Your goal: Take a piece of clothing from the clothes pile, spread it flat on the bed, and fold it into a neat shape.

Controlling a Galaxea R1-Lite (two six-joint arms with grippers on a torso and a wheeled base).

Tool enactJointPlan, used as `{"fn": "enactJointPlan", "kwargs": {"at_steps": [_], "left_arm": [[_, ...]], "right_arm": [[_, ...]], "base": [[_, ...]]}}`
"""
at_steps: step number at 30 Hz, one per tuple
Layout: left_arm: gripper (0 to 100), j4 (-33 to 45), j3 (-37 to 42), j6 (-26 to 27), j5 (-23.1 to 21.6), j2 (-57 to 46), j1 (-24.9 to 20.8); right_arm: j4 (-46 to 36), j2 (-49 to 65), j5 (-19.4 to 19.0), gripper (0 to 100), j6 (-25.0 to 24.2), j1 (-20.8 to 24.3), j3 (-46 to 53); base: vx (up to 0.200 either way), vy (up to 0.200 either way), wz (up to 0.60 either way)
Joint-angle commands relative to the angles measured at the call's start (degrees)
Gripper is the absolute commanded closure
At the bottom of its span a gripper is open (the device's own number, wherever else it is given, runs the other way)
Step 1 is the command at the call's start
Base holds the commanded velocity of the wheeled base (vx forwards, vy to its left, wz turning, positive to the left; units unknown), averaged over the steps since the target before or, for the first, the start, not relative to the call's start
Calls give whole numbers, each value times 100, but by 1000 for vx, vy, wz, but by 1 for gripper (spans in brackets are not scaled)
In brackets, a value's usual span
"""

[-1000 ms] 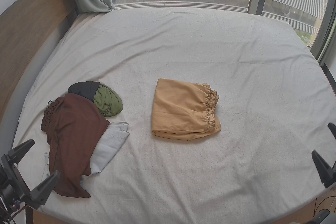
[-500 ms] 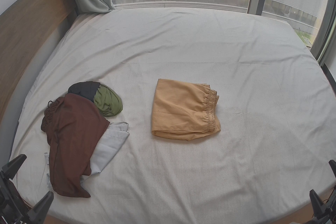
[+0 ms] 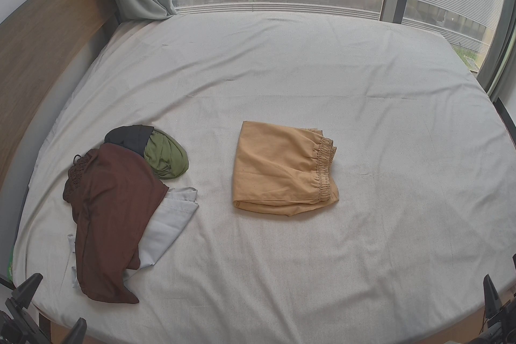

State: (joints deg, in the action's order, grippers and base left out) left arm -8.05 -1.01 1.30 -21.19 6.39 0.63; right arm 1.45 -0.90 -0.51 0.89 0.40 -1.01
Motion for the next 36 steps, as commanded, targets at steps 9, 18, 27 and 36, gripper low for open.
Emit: {"fn": "enactJointPlan", "kwargs": {"at_steps": [9,18,27,36], "left_arm": [[0,365,101,-148,1126,-639,-46],[0,796,101,63,2136,-639,-46],[0,822,92,-43,2233,-639,-63],[0,813,101,-60,2233,-639,-63]], "right_arm": [[-154,90,-2,0,-80,4,92],[-154,90,-45,0,-10,-14,92],[-154,90,-54,0,-19,-5,92],[-154,90,-54,0,-27,-5,92]], "base": [[0,0,0],[0,0,0],[0,0,0],[0,0,0]]}}
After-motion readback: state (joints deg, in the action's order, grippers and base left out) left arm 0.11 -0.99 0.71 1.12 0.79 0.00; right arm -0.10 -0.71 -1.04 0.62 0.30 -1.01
